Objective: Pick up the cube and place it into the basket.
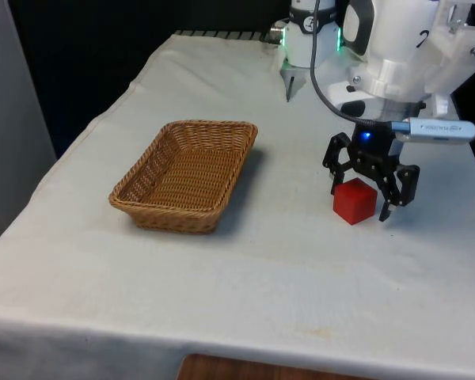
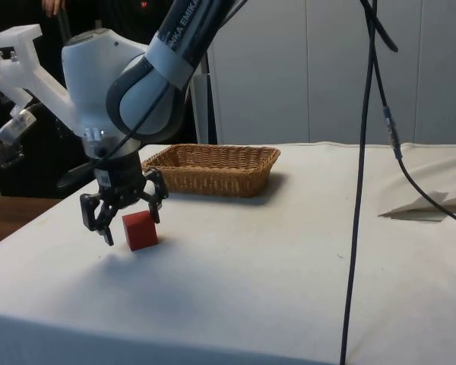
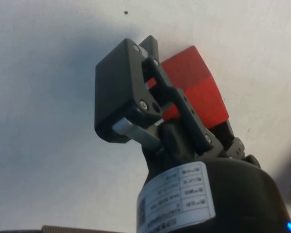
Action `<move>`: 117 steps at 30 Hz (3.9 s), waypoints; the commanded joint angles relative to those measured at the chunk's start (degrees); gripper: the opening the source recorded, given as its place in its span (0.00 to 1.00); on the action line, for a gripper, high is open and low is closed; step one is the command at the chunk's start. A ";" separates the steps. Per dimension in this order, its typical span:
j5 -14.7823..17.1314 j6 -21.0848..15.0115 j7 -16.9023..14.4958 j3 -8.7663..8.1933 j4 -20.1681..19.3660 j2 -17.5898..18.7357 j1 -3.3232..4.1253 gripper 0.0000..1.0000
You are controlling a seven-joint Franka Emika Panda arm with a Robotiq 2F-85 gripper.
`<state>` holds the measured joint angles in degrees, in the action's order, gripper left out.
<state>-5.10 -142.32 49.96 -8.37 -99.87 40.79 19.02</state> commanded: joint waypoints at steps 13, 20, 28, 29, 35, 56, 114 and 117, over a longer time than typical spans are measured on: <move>0.00 0.06 0.00 0.00 0.00 0.00 0.00 0.70; 0.00 0.06 0.06 0.00 0.00 0.00 0.00 0.01; 0.00 0.06 0.06 0.00 0.00 0.00 0.00 0.02; 0.00 0.23 0.00 -0.06 0.00 -0.23 0.00 0.02; -0.11 0.69 0.00 -0.11 0.17 -1.03 0.00 0.02; -2.29 1.49 -0.69 -0.52 -6.93 -8.59 -0.17 0.02; -6.30 3.78 -17.25 -8.31 -18.05 -24.75 -2.52 0.02; -6.30 3.67 -18.62 -9.22 -18.16 -25.04 -2.75 0.02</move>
<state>-11.69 -138.60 32.09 -17.65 -117.74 16.04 16.67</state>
